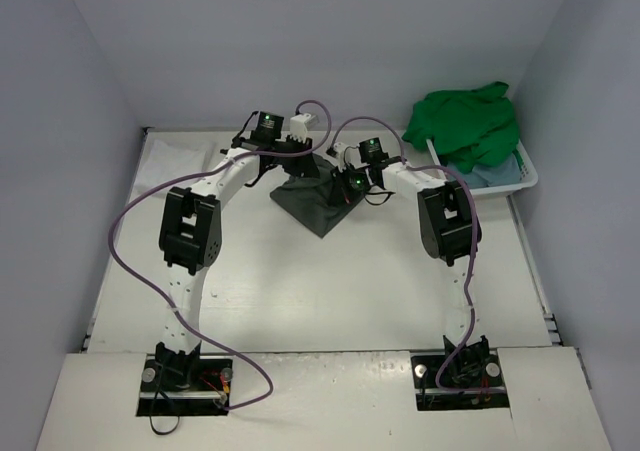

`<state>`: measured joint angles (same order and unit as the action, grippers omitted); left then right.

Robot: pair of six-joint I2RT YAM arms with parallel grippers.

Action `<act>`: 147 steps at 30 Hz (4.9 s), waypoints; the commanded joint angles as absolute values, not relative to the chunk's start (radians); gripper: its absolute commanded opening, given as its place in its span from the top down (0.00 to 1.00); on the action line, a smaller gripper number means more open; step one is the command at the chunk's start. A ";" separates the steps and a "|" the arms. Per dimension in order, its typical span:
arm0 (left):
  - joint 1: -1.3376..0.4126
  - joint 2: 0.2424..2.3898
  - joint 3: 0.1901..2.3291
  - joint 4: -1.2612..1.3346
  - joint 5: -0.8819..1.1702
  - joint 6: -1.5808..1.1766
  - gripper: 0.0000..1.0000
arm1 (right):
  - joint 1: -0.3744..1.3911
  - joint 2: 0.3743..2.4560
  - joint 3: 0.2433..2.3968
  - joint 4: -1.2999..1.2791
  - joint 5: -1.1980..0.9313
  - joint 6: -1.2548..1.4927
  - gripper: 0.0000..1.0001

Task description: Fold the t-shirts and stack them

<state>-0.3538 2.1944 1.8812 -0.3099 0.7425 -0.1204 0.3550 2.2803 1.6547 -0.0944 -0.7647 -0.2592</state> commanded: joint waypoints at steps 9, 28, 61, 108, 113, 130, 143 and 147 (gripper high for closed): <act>-0.354 2.057 1.783 -0.293 0.819 -0.110 1.00 | 0.348 2.289 1.649 -0.172 -0.753 -0.264 1.00; -0.354 1.977 1.678 -0.137 0.577 -0.054 0.69 | 0.348 2.303 1.651 -0.172 -0.787 -0.262 1.00; -0.359 2.157 1.755 -0.092 0.621 -0.051 0.59 | 0.347 2.301 1.638 -0.175 -0.819 -0.264 1.00; -0.351 2.308 2.056 -0.172 0.400 -0.140 0.75 | 0.337 2.292 1.646 -0.202 -0.825 -0.273 0.90; -0.351 2.156 1.873 -0.132 0.377 -0.100 0.69 | 0.321 2.247 1.666 -0.216 -0.802 -0.275 0.67; -0.353 1.894 1.499 -0.084 0.434 -0.020 0.70 | 0.319 2.219 1.848 -0.244 -0.652 -0.305 0.82; -0.353 1.945 1.482 -0.045 0.453 -0.028 0.78 | 0.319 2.247 1.881 -0.301 -0.678 -0.310 0.87; -0.353 2.025 1.522 -0.048 0.459 -0.025 0.88 | 0.327 2.255 1.882 -0.302 -0.684 -0.301 0.89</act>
